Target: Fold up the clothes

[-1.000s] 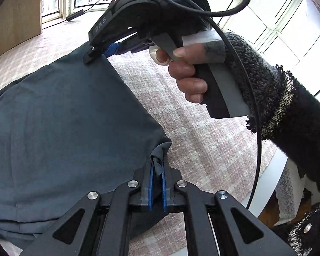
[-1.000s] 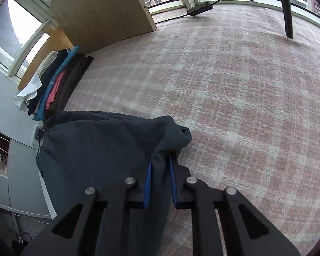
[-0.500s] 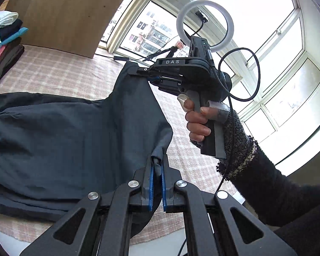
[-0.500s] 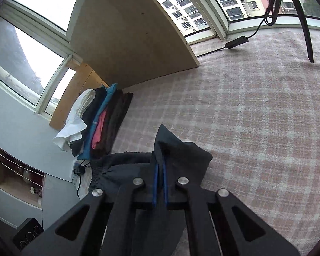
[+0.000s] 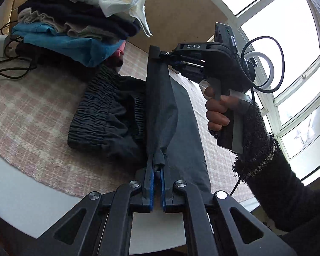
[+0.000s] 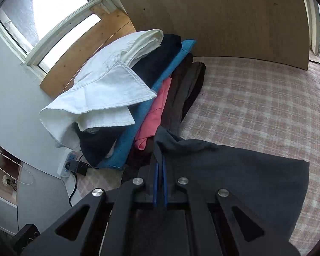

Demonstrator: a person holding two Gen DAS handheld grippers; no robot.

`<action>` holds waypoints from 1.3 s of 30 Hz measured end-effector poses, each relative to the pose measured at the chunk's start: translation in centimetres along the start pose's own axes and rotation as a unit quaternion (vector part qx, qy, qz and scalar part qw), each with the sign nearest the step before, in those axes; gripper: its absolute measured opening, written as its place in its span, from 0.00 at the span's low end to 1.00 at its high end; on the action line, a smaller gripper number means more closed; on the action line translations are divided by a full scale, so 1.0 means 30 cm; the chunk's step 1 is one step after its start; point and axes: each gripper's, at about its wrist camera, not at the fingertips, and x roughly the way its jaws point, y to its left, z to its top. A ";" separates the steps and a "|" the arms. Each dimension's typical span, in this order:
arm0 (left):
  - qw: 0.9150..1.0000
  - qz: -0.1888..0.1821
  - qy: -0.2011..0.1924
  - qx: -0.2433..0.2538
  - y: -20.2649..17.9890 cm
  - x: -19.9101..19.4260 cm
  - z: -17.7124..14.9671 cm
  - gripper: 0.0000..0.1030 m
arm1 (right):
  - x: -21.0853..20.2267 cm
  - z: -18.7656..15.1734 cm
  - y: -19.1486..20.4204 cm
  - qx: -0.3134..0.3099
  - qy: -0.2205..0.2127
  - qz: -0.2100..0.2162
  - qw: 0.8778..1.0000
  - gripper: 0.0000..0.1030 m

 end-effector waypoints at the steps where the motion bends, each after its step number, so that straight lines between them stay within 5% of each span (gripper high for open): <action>1: 1.000 0.001 0.000 -0.005 0.031 -0.010 -0.002 0.04 | 0.034 -0.003 0.032 -0.002 0.002 -0.003 1.000 0.04; 6: 0.999 0.011 0.022 -0.020 0.153 -0.008 -0.001 0.05 | 0.142 -0.011 0.105 -0.002 0.016 -0.009 1.000 0.04; 10: 0.998 0.037 0.054 -0.026 0.205 -0.002 -0.001 0.11 | 0.185 -0.016 0.107 0.017 0.064 0.014 0.998 0.20; 15: 0.997 0.059 0.049 0.016 0.157 -0.067 0.063 0.17 | -0.081 -0.038 0.053 0.020 0.005 0.043 0.999 0.25; 22: 0.990 0.047 0.055 0.120 0.019 0.146 0.281 0.24 | -0.228 -0.233 -0.135 0.064 -0.010 -0.001 0.998 0.25; 26: 0.981 0.079 0.079 0.159 0.000 0.295 0.336 0.25 | -0.262 -0.355 -0.244 0.097 -0.003 -0.028 0.995 0.25; 29: 0.973 0.121 0.103 0.168 0.037 0.340 0.334 0.26 | -0.268 -0.439 -0.317 0.119 0.010 -0.050 0.992 0.25; 34: 0.978 0.116 0.104 0.142 0.066 0.281 0.353 0.26 | -0.247 -0.489 -0.334 0.114 0.032 -0.079 0.990 0.25; 36: 0.979 0.123 0.092 0.132 0.067 0.220 0.363 0.35 | -0.306 -0.497 -0.330 0.105 0.010 -0.077 0.991 0.31; 38: 0.982 0.122 0.078 0.120 0.082 0.153 0.353 0.51 | -0.351 -0.508 -0.323 0.087 -0.011 -0.088 0.992 0.57; 39: 0.983 0.122 0.075 0.115 0.093 0.123 0.340 0.54 | -0.372 -0.514 -0.319 0.077 -0.022 -0.095 0.992 0.59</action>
